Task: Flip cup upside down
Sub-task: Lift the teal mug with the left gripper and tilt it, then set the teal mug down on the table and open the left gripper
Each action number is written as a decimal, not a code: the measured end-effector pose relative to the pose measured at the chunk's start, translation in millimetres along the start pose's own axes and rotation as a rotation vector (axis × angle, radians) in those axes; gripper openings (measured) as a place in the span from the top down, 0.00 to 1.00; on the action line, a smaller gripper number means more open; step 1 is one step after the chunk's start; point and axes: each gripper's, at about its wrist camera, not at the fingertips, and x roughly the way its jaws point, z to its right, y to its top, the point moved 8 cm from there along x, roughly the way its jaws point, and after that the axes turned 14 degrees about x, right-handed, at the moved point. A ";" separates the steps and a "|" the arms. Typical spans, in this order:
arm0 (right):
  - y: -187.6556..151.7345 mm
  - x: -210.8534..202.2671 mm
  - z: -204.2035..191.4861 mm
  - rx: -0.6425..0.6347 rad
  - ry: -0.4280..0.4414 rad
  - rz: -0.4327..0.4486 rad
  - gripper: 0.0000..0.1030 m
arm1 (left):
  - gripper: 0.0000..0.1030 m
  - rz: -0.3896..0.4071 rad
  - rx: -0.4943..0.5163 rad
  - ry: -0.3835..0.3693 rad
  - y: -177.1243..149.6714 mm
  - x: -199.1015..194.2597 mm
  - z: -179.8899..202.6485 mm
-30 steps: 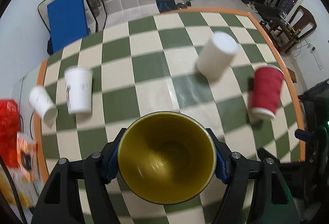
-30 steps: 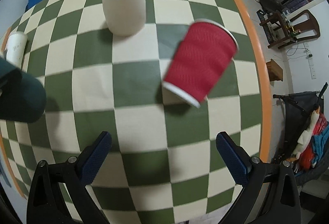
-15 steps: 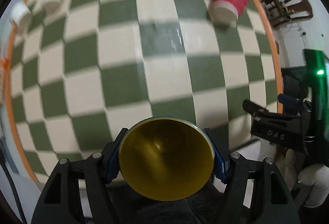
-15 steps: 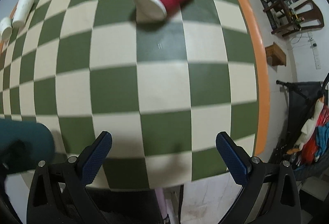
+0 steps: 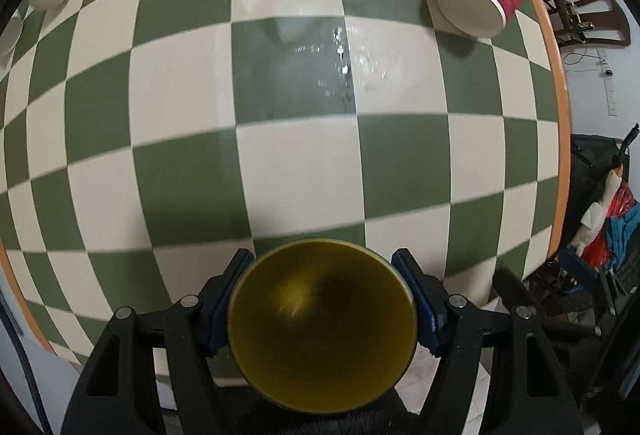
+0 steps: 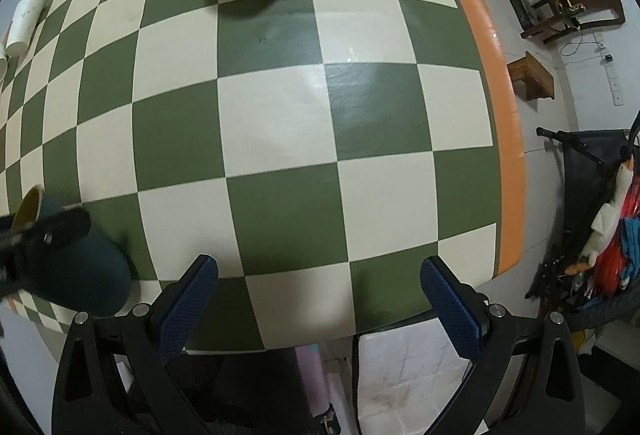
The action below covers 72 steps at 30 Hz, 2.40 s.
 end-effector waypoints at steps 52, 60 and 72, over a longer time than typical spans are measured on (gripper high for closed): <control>28.9 -57.5 -37.2 0.071 0.117 0.099 0.00 | 0.27 0.191 -0.078 0.100 30.8 -70.2 -57.1; -4.0 -144.6 -56.2 -0.008 0.203 0.235 0.00 | 0.15 0.313 -0.050 0.270 -47.6 -147.0 -58.0; -60.5 -203.3 -109.2 -0.160 0.345 0.222 0.00 | 0.15 0.399 -0.189 0.290 -123.3 -194.6 -78.0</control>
